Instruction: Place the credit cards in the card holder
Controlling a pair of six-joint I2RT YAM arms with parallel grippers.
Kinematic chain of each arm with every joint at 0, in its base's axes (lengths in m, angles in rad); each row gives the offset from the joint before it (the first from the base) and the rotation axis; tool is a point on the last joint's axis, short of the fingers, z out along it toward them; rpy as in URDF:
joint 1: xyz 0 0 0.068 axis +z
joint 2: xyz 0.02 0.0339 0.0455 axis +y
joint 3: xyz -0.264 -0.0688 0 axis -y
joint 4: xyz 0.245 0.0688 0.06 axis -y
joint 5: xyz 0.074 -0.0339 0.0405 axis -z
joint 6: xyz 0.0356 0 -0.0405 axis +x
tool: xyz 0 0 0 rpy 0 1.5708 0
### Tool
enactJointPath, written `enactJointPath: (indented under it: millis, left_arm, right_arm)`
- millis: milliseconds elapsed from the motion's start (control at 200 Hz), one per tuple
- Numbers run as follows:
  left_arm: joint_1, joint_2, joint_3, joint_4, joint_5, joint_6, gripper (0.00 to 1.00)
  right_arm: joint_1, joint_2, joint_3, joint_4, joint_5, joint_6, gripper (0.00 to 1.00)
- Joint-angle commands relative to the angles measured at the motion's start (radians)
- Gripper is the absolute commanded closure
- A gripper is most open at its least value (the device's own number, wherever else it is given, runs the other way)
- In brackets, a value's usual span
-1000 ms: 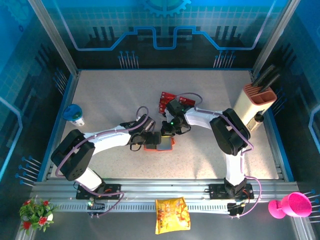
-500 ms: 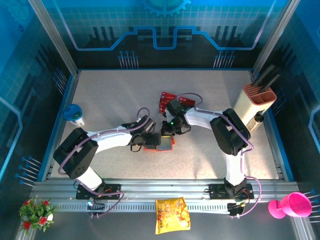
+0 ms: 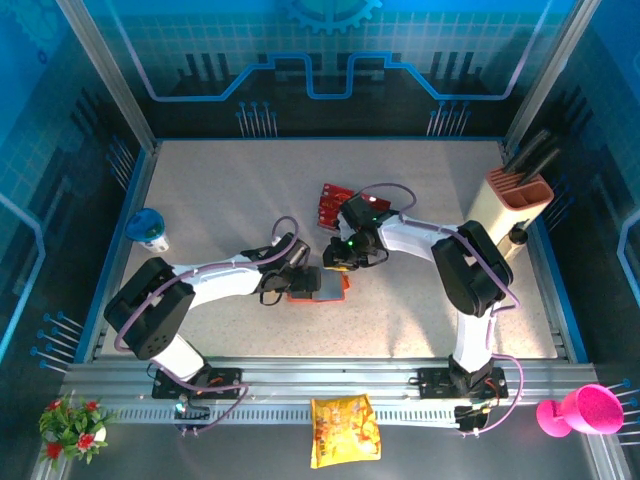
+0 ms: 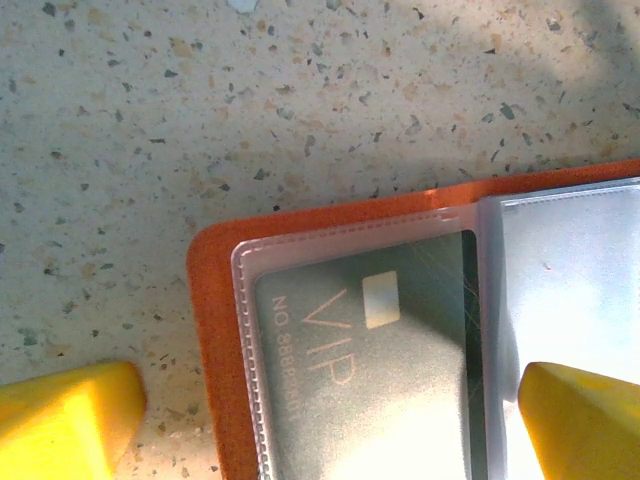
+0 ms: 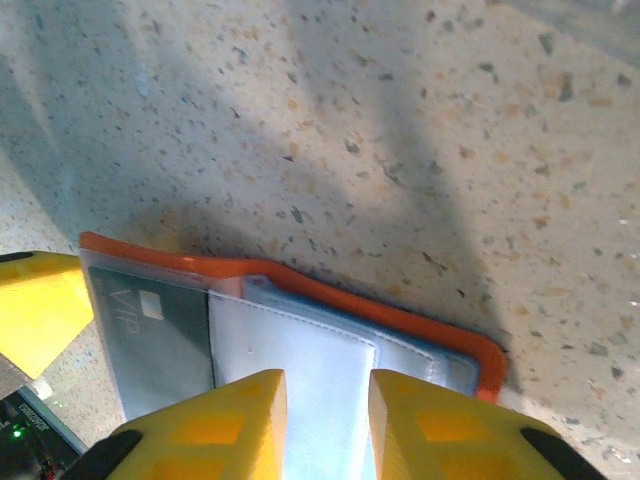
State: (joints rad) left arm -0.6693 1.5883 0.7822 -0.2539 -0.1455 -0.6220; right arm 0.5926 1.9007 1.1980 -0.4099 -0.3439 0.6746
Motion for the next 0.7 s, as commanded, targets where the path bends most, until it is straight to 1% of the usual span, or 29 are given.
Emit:
enactJointPath:
  millis: [0, 50, 380, 540, 695]
  left_arm:
    - [0.006, 0.045, -0.051, -0.002, 0.034, -0.007, 0.01]
    - [0.005, 0.046, -0.053, -0.001, 0.034, -0.007, 0.01]
    - [0.005, 0.047, -0.071, 0.013, 0.037, -0.013, 0.01]
    - [0.006, 0.047, -0.071, 0.017, 0.037, -0.015, 0.01]
    - [0.006, 0.046, -0.072, 0.019, 0.037, -0.016, 0.01]
  right_arm:
    - [0.001, 0.004, -0.015, 0.004, 0.006, 0.016, 0.69]
    - [0.002, 0.008, -0.017, 0.005, 0.008, 0.017, 0.67]
    - [0.009, 0.05, -0.008, 0.002, -0.008, 0.019, 0.63]
    - [0.008, 0.066, 0.0, 0.008, -0.034, 0.025, 0.63]
    - [0.008, 0.064, -0.001, 0.037, -0.069, 0.041, 0.66]
